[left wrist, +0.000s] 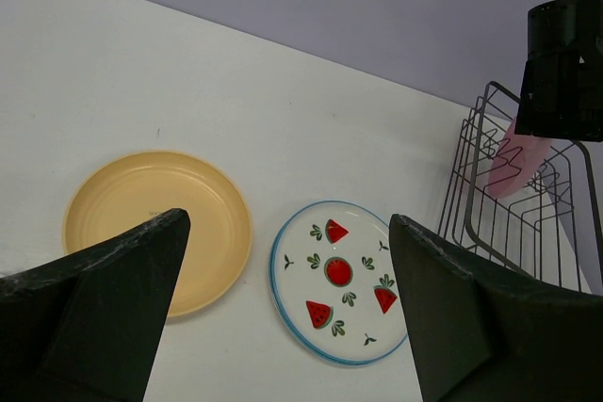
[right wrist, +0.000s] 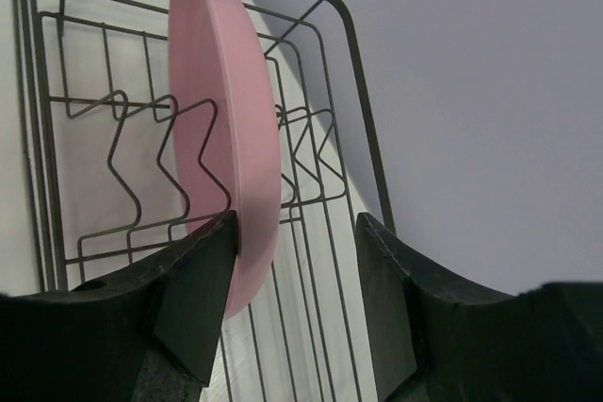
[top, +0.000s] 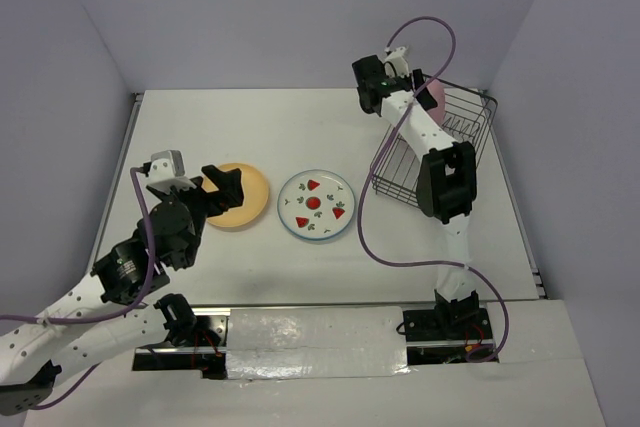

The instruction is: Unload the plates from the dish rack

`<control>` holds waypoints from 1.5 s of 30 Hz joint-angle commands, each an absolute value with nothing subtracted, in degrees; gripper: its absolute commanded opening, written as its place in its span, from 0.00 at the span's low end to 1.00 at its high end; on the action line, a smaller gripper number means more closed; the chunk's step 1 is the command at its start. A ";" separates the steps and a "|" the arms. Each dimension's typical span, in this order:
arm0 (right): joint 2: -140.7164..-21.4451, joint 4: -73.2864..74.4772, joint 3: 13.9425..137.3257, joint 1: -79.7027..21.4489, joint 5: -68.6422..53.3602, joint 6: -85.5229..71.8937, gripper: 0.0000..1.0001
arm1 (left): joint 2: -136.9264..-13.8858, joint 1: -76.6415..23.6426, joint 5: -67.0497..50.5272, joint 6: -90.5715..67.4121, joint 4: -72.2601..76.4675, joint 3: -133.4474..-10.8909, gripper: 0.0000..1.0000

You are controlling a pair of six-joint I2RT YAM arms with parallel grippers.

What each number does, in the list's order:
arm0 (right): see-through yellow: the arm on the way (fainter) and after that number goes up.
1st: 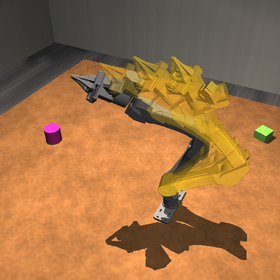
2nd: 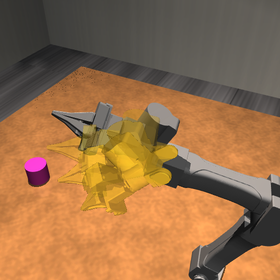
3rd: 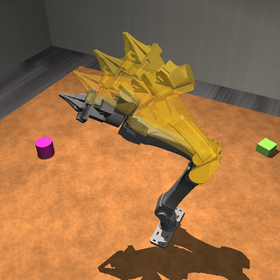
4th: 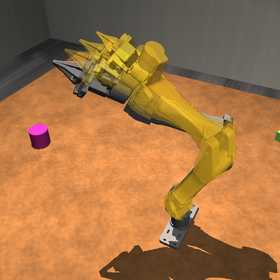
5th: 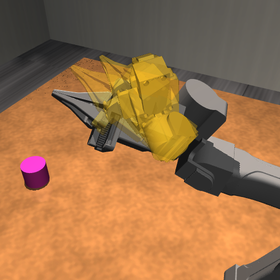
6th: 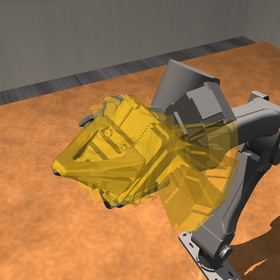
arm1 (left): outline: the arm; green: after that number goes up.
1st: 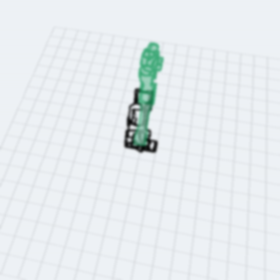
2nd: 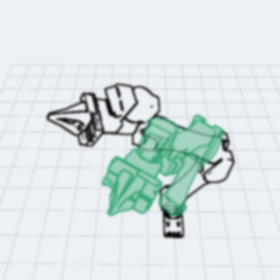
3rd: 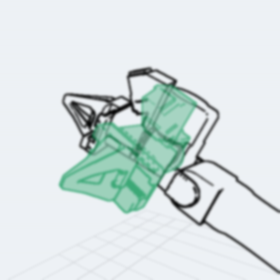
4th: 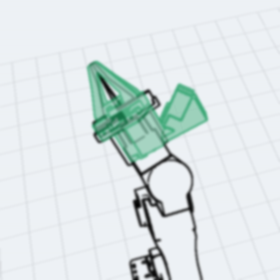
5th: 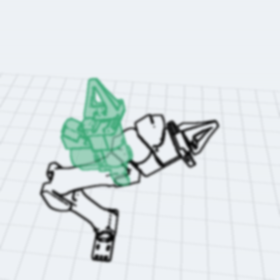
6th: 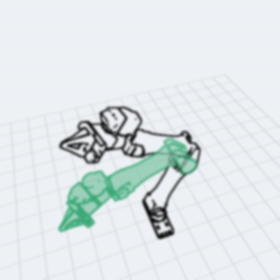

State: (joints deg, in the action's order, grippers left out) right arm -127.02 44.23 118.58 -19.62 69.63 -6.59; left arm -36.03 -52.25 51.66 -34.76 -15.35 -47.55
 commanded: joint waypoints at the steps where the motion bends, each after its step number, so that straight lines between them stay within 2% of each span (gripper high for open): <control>1: -126.21 48.07 120.85 -18.81 74.36 -11.41 0.60 | -35.07 -52.56 52.74 -34.54 -13.27 -47.37 0.99; 6: -124.54 54.84 120.94 -16.79 69.36 -17.84 0.55 | -34.45 -52.65 52.56 -34.54 -13.10 -47.11 0.99; 11: -122.53 55.90 118.48 -15.21 65.13 -21.70 0.41 | -34.01 -52.73 52.38 -34.37 -12.66 -46.93 0.99; 13: -122.17 55.72 117.60 -15.03 64.43 -22.24 0.38 | -34.01 -52.73 52.47 -34.45 -12.83 -47.02 0.99; 16: -122.60 56.24 118.38 -15.03 64.77 -23.11 0.28 | -34.01 -52.82 52.73 -34.37 -12.83 -46.93 0.99; 21: -123.40 60.29 120.50 -15.03 66.79 -25.49 0.17 | -34.01 -52.91 52.74 -34.37 -12.92 -47.02 0.99; 26: -122.61 62.22 122.78 -15.12 68.73 -25.40 0.00 | -33.75 -52.91 52.82 -34.37 -12.83 -46.93 0.99; 45: -120.23 62.75 128.93 -14.50 68.55 -23.47 0.00 | -34.28 -53.09 53.00 -34.01 -12.66 -47.02 0.99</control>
State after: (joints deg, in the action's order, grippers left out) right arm -124.73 63.55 124.99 -14.61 67.00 -23.05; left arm -34.59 -52.73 51.88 -34.70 -15.27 -46.87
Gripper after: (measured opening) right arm 0.143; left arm 0.993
